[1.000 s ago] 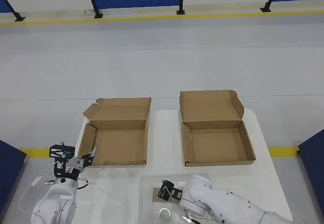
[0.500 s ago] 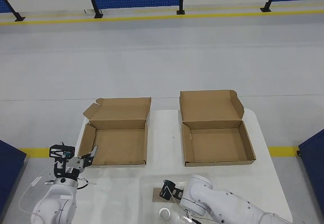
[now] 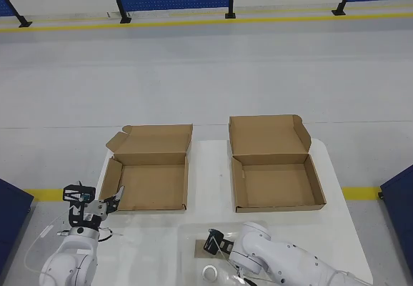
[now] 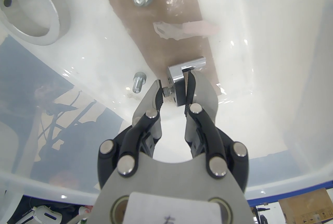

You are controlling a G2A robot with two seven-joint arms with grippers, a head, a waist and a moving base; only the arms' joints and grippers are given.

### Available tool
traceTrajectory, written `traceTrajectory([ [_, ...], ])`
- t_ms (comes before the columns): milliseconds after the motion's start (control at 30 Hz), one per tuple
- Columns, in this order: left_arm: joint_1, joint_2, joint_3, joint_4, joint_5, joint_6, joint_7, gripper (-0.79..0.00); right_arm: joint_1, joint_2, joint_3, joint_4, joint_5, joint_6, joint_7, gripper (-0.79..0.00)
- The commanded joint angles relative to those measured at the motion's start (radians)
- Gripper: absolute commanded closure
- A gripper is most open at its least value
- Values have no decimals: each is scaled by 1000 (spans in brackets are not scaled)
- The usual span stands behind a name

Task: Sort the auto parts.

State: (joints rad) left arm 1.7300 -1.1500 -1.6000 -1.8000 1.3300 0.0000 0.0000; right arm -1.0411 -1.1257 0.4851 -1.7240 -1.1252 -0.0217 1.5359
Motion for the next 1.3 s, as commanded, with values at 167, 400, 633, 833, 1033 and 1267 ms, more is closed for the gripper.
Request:
traceTrajectory([
  [167,0,0,0,0,0,0,0,-785,-1,1,26,-4,16,18,0,0],
  [400,0,0,0,0,0,0,0,-785,-26,27,102,-71,58,21,0,0],
  [633,0,0,0,0,0,0,0,-785,-100,72,236,-190,115,-4,0,0],
  [833,0,0,0,0,0,0,0,-785,-137,87,290,-232,158,-24,-7,0],
  [1033,0,0,0,0,0,0,0,-785,-152,86,295,-228,204,-39,-58,0],
  [1267,0,0,0,0,0,0,0,-785,-220,122,485,-236,564,-259,-137,0],
])
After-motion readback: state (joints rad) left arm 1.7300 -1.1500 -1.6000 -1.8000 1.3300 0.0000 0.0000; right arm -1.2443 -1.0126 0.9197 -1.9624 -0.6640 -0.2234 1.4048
